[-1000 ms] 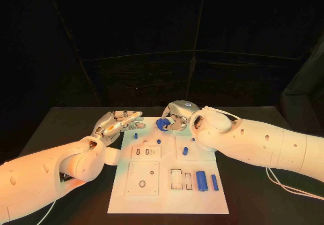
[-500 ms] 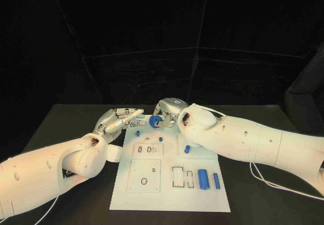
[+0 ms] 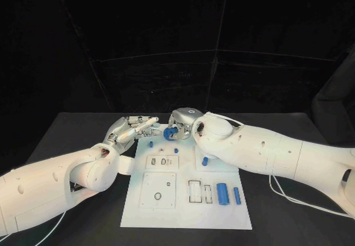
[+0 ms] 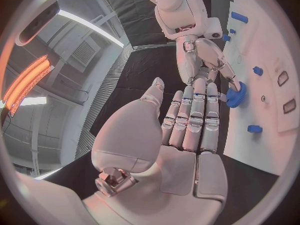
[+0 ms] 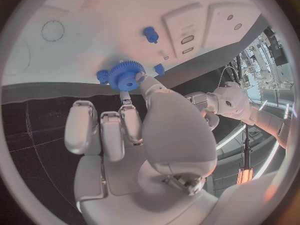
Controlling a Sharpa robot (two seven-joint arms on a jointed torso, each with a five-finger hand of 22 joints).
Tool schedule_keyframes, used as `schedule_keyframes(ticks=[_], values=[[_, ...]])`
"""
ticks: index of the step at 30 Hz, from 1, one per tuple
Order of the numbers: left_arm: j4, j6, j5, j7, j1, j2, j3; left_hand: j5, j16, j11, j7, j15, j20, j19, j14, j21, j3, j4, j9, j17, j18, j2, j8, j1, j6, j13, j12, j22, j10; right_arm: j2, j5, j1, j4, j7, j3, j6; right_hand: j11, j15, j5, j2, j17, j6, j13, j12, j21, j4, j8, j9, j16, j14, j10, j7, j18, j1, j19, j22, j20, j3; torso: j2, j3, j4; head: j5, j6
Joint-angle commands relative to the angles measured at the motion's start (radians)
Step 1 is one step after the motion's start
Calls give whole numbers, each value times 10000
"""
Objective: Assemble the parts on the task board
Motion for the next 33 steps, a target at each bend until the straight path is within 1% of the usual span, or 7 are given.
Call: schedule_keyframes(ticks=[1,12,14,16,17,25,33], values=[[5,103,-49,57,21,11,9,-6,-52,9,31,19,21,80,59,-47,-19,-60,-1,15,154,90,-31,23,61,-16,-35,-15,39,33,-113,16,-50,-75,1,487,58,-19,-50,60,1061,148,126,-39,39,11,46,19,57,777,-24,-109,-189,-31,77,6,-23,66,-3,4,-1,-3,0],[-3,106,-49,55,23,23,9,-6,-52,9,31,19,21,80,59,-47,-19,-60,-1,15,154,90,-31,23,61,-16,-35,-15,39,138,-198,-11,-311,-153,-6,655,85,1,-99,12,1030,63,40,-151,23,23,-15,7,43,769,-87,-75,-185,-127,61,-23,-10,75,-3,0,-2,-3,-13],[-4,104,-49,50,23,22,9,-6,-52,9,31,19,21,80,59,-47,-19,-60,-1,15,154,90,-31,23,61,-16,-35,-15,39,156,-202,-15,-363,-137,-7,630,157,53,-186,-43,1052,-260,-11,-234,5,13,-205,-24,48,771,-137,18,-184,-197,45,-50,26,97,-5,-4,1,-7,-9],[-4,106,-49,46,23,22,9,-6,-52,9,31,19,21,80,59,-47,-19,-61,-1,15,154,90,-32,23,61,-16,-36,-16,39,164,-193,-18,-382,-107,-8,657,307,172,-244,-79,1198,-1006,-135,-396,-11,-32,-646,-35,97,796,-241,192,-186,-210,28,-71,108,129,-4,-3,-1,-1,-2],[-5,106,-49,44,23,23,9,-6,-65,12,34,21,21,81,58,-55,-22,-78,-2,16,153,93,-40,30,61,-17,-48,-22,40,167,-178,-18,-385,-82,-8,690,339,204,-254,-91,1219,-1067,-146,-416,-14,-27,-688,-21,104,799,-255,220,-185,-249,24,-76,143,121,-3,0,-1,-2,-4],[-5,110,-49,26,23,22,9,-6,-65,12,34,21,21,81,58,-55,-22,-78,-2,16,153,93,-40,30,61,-17,-48,-22,40,126,-59,-21,-274,102,-11,995,362,253,-261,-219,1226,-933,-132,-428,-29,171,-643,42,104,794,-271,209,-169,-729,7,-97,236,-215,-3,3,-10,-7,-14],[-11,118,-49,-9,23,22,9,-6,-75,16,41,22,22,83,58,-62,-26,-91,-4,17,153,95,-49,32,57,-19,-60,-28,36,-14,-10,-23,-150,137,-13,923,354,246,-395,-192,1223,-889,-146,-466,-41,329,-642,45,98,790,-294,193,-163,-968,-5,-119,235,-425,-3,6,-5,-19,-25]])
